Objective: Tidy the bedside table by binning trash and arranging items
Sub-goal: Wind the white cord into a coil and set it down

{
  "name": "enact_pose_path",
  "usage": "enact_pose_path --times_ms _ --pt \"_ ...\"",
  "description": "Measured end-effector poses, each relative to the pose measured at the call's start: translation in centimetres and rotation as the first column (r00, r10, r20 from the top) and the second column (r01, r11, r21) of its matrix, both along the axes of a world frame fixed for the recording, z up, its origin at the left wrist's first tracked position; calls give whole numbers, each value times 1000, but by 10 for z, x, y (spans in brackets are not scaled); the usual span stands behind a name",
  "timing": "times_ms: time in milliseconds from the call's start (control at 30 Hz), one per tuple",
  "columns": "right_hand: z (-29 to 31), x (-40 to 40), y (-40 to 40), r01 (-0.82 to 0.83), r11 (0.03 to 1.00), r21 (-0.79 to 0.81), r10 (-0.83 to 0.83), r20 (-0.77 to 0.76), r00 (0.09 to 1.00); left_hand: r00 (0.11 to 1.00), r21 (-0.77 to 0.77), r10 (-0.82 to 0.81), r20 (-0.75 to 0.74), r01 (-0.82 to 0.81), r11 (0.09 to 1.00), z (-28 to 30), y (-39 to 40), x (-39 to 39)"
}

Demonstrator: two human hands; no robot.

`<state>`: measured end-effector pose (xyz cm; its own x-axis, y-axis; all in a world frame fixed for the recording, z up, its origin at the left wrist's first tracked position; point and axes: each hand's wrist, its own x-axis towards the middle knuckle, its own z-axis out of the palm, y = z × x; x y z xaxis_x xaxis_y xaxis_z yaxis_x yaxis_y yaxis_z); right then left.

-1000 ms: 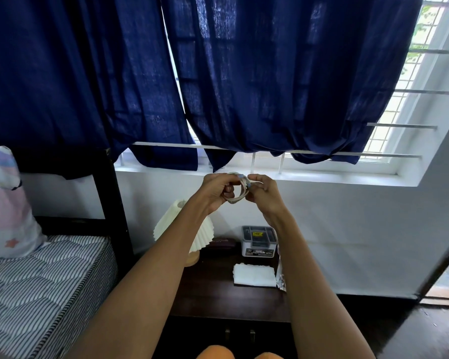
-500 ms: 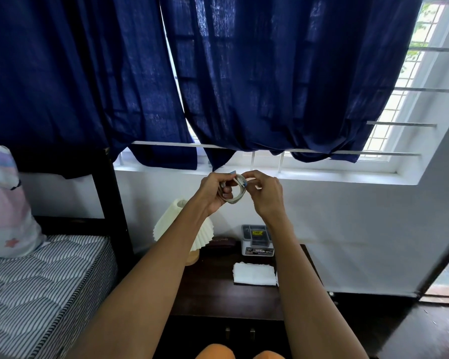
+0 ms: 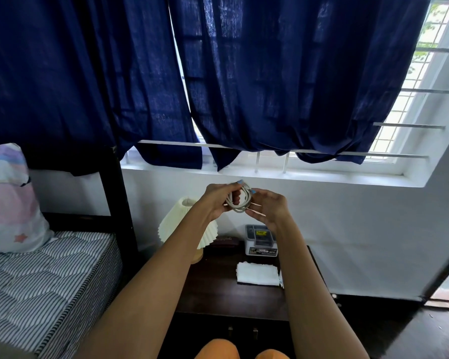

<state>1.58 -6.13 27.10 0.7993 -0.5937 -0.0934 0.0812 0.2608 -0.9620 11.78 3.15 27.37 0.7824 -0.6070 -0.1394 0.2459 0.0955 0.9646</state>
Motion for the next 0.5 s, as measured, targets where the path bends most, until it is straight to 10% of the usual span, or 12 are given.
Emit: enact_pose_path --times_ms 500 --pt "-63 30 -3 85 991 99 -59 -238 969 990 74 -45 -130 54 996 -55 23 14"
